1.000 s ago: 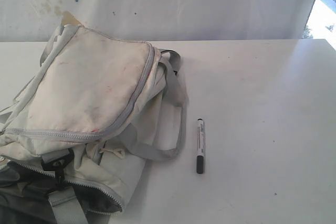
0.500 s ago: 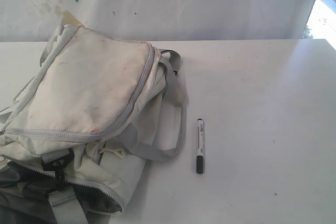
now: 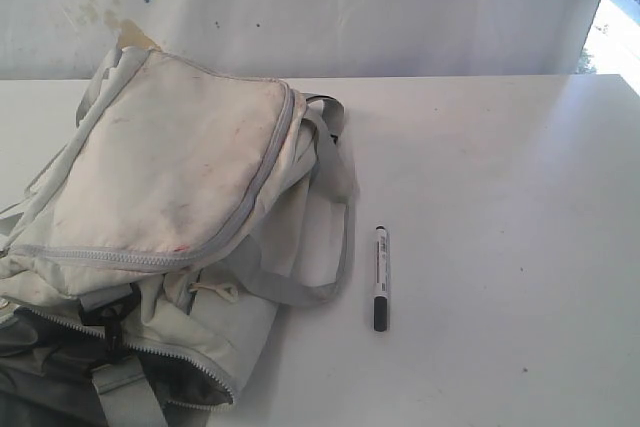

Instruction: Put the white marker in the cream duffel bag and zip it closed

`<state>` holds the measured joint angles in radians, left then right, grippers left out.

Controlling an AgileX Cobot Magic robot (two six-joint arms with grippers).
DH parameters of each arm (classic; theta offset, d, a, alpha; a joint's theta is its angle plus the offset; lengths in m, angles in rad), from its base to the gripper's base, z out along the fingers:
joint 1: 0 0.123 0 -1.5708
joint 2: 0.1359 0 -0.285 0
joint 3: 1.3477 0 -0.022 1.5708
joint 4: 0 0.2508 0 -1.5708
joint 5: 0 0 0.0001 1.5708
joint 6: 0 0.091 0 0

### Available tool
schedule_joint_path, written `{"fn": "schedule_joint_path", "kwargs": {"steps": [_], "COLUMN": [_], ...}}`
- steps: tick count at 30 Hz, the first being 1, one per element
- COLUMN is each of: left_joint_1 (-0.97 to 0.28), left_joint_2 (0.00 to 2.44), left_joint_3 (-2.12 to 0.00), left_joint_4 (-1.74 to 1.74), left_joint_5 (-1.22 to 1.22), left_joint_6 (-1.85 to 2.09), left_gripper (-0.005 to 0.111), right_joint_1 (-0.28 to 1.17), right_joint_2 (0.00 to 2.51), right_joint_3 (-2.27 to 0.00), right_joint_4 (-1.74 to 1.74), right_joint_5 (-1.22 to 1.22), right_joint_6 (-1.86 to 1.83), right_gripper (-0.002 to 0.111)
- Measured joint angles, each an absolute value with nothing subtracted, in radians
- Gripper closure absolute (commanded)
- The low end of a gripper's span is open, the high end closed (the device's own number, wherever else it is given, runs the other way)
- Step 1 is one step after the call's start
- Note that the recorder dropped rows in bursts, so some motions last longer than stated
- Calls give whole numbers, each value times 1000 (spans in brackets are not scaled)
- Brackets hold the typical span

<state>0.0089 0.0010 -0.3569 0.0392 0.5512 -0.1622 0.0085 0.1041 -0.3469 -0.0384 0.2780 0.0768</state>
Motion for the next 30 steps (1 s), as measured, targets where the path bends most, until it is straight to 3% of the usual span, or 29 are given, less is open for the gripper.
{"fn": "schedule_joint_path", "kwargs": {"steps": [8,19,30], "left_joint_1": [9,9,9], "left_joint_2": [36,273,502], "left_joint_3": [-402,-405,-405], "left_joint_4": [39,39,39], "left_joint_5": [614,567,461], "left_joint_6": [-160,-30,-26], "left_gripper": [107,107,69], "right_joint_1": [9,9,9], "right_joint_2": [315,468,478], "right_joint_3": [-414,-445,-445], "right_joint_4": [-31,-29,-27], "right_joint_5": [374,391,389], "right_joint_6": [87,89,89], "right_gripper": [108,108,108]}}
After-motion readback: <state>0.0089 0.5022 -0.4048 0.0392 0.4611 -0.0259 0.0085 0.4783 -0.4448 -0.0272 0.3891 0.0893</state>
